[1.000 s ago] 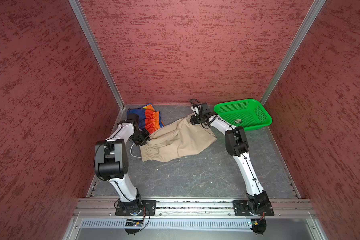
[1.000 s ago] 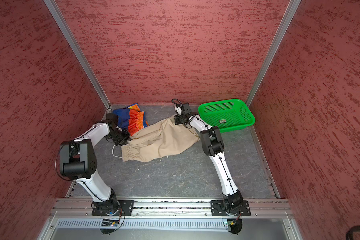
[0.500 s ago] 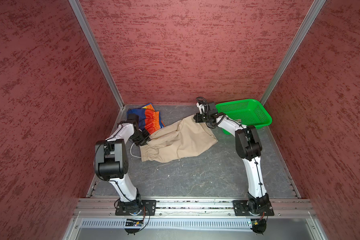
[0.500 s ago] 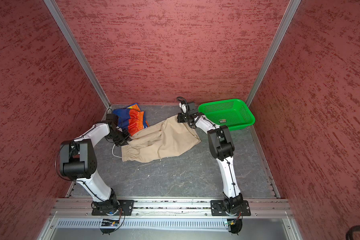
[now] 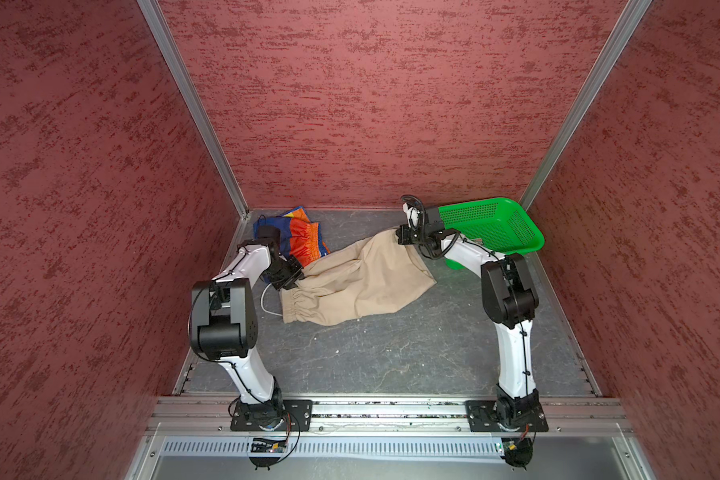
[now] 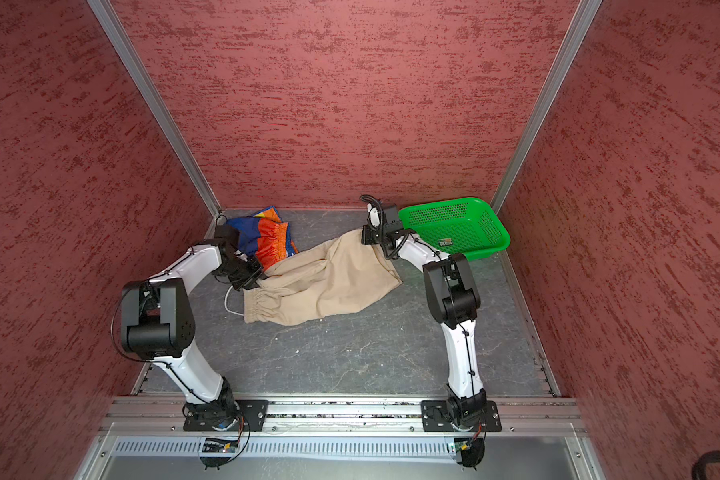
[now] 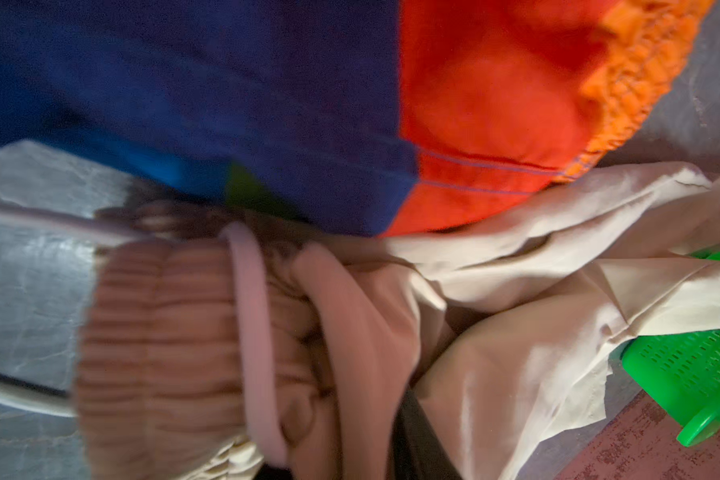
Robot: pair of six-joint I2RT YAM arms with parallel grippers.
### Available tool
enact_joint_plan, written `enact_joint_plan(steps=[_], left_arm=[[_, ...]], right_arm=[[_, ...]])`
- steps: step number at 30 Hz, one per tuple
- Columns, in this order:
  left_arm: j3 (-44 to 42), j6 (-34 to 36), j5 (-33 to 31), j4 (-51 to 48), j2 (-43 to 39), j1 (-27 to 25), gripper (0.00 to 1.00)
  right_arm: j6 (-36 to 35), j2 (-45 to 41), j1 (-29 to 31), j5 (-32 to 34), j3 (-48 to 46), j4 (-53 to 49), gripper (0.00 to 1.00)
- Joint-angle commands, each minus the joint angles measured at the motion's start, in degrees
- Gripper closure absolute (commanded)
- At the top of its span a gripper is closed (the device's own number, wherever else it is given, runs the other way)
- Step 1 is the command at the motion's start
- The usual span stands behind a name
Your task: Fold and stack the shorts
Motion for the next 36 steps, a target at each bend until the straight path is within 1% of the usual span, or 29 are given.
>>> enact_joint_plan(steps=[1,3,7,11,13,15,16,17,18,20,21,23,25,29,32,36], left_arm=[[4.1,-1.0,1.3,1.1,0.5,-1.5,0.68],[5.7,-1.4,1.0,1.0,1.9,-2.0,0.68],[7.1,-1.9,0.0,1.2,4.5,-1.9,0.69],[7.1,-2.6,-0.7,1.7,6.5,-1.1,0.69],[7.1,-2.9,-1.2,1.6,6.8,-0.7,0.74],[7.1,-2.9,-1.6,1.4,6.7,-0.4,0.75],[7.1,-2.9,-1.9,1.2,6.5,-0.4,0.75],[7.3,-2.9,-2.1,0.8,6.4,-0.2,0.75],[7.5,-2.9,-2.2,0.6,6.2,-0.1,0.75],[7.8,-2.8,-2.1,0.1,5.8,0.1,0.75],[8.1,-2.8,-2.0,-0.3,5.5,0.2,0.75],[8.3,-2.9,-1.1,-0.7,4.7,0.3,0.84],[8.4,-3.1,-0.3,-1.2,3.5,0.3,0.9],[8.3,-2.9,-0.5,-3.6,0.8,-0.6,0.91],[6.8,-3.1,-0.8,-4.5,-1.5,-1.2,0.85],[3.4,-3.7,-1.3,-4.3,-3.9,-1.3,0.85]], right_arm=[[1.0,-4.3,-1.2,9.0,-0.3,4.1,1.0],[1.6,-3.4,-1.7,12.2,0.3,4.3,1.0],[1.3,1.8,-2.3,13.8,5.5,2.9,1.0],[0.0,10.0,-2.3,13.3,13.9,-0.6,1.0],[-0.3,13.7,-2.3,12.9,18.0,-3.3,1.0],[-0.4,16.1,-2.3,12.3,20.4,-4.7,1.0],[-0.5,16.8,-2.3,11.9,20.8,-4.9,0.96],[-0.4,17.2,-2.3,11.6,21.0,-5.0,0.87],[-0.4,17.8,-2.3,11.2,21.2,-5.2,0.73],[-0.2,18.4,-2.3,10.4,21.5,-5.8,0.52],[0.0,18.4,-2.3,10.2,21.2,-5.9,0.47],[0.1,17.9,-2.3,9.9,20.0,-5.6,0.44],[0.2,16.7,-2.1,9.8,18.0,-4.8,0.42],[-0.4,12.8,-1.5,11.3,12.6,-2.6,0.39],[-1.2,8.6,-0.5,12.9,7.7,-0.8,0.36],[-2.6,1.9,2.3,14.7,-0.1,3.2,0.33]])
